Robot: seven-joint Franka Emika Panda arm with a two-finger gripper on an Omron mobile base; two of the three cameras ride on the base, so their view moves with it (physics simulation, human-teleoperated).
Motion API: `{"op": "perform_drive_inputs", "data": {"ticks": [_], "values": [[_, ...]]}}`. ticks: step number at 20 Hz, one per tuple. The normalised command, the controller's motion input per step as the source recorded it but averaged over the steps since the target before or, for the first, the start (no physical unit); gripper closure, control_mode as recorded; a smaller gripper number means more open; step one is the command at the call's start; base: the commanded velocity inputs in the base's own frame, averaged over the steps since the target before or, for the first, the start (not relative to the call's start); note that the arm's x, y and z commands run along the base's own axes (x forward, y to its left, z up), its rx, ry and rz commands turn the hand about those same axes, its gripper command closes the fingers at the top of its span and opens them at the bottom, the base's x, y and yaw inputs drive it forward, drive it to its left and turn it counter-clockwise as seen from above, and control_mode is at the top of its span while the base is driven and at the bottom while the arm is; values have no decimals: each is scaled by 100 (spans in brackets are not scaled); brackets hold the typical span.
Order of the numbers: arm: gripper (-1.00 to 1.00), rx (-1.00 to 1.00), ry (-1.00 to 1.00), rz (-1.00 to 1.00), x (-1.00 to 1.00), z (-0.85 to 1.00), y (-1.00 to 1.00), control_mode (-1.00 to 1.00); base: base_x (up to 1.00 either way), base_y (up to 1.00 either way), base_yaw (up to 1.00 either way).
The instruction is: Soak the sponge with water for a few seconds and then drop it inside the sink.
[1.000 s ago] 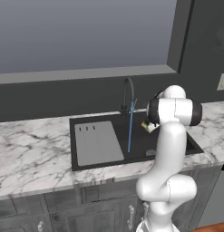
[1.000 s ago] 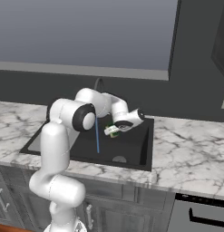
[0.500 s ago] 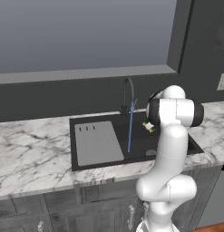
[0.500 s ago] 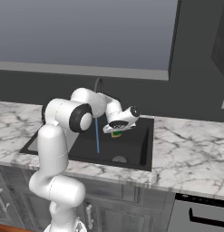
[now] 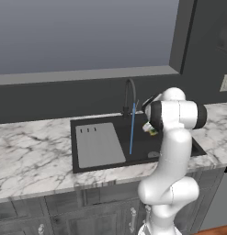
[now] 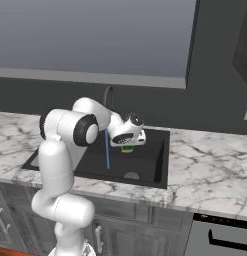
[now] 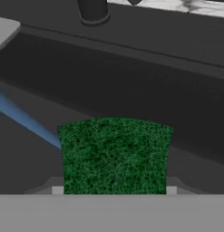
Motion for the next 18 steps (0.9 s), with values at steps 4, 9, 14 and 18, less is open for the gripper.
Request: {"op": "perform_drive_inputs", "data": {"ticks": [4,9,14,18], "values": [[100,-7,12,-20,0,0,0,-100,0,0,0],[100,-2,11,-16,0,0,-2,-100,0,0,0],[100,-3,10,-12,0,0,-3,-100,0,0,0],[100,-3,7,-6,0,0,-1,-100,0,0,0]]}}
